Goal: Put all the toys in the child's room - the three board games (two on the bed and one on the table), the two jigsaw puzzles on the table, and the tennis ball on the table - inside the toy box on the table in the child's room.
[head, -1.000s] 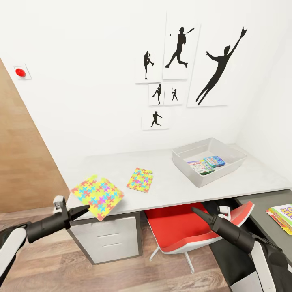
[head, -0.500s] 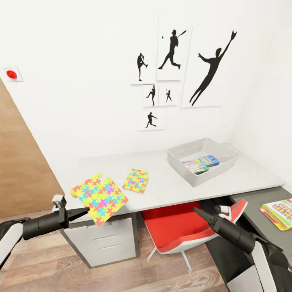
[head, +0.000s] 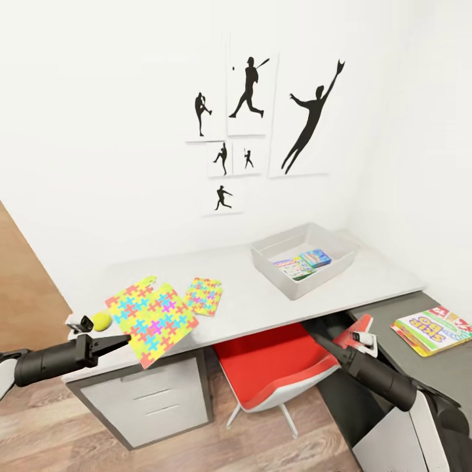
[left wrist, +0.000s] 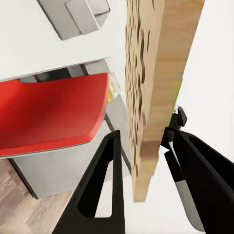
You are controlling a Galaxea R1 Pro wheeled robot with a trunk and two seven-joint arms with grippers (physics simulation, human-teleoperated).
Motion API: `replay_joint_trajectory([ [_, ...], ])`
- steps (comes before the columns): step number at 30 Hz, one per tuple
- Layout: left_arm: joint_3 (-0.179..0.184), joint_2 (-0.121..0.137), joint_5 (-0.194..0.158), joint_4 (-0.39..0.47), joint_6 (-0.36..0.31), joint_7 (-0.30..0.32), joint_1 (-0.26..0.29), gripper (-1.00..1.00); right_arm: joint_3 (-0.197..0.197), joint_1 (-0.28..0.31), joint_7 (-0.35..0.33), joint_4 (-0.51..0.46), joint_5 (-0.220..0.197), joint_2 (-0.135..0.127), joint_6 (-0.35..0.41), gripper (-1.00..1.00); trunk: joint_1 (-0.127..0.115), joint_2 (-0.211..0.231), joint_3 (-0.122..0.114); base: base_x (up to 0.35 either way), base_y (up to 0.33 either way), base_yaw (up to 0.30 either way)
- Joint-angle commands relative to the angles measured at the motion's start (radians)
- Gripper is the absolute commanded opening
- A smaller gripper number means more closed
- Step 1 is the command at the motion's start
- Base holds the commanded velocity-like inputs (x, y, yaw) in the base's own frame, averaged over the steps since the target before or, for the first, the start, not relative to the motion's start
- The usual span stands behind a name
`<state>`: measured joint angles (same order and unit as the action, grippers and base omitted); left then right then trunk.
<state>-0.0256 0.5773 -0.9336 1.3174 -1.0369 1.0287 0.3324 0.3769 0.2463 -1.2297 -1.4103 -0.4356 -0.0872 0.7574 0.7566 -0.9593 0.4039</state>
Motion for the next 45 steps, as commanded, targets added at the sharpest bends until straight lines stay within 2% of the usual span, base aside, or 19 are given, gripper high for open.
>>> replay_joint_trajectory([
  [1,0.000,0.000,0.002,0.001,-0.002,0.004,0.000,-1.00,0.001,0.001,-0.001,0.000,-0.004,-0.001,0.007,1.00,0.000,-0.001,0.000,0.000,0.000,-0.198],
  [7,-0.001,0.001,0.002,0.003,-0.002,0.005,-0.001,-1.00,0.021,0.001,-0.045,-0.001,-0.005,-0.004,0.007,1.00,0.000,-0.001,-0.007,0.000,0.000,-0.198],
  [13,-0.001,0.001,0.002,0.004,-0.002,0.006,-0.001,-1.00,0.054,0.001,-0.060,0.006,-0.005,-0.006,0.007,1.00,-0.023,0.041,-0.033,0.000,0.000,-0.198],
  [23,-0.006,0.003,0.001,0.004,-0.005,0.010,-0.001,-1.00,0.061,0.001,-0.062,0.009,-0.006,-0.009,0.007,1.00,-0.061,0.111,-0.077,0.000,0.000,-0.198],
  [30,-0.007,0.003,0.001,0.003,-0.006,0.011,-0.001,-1.00,0.082,0.001,-0.062,0.010,-0.006,-0.009,0.007,1.00,-0.088,0.160,-0.107,0.000,0.000,-0.198],
  [45,-0.005,0.004,0.002,0.003,-0.006,0.012,-0.001,-1.00,0.088,0.001,-0.063,0.015,-0.006,-0.009,0.007,1.00,-0.146,0.265,-0.173,-0.050,0.041,-0.198],
])
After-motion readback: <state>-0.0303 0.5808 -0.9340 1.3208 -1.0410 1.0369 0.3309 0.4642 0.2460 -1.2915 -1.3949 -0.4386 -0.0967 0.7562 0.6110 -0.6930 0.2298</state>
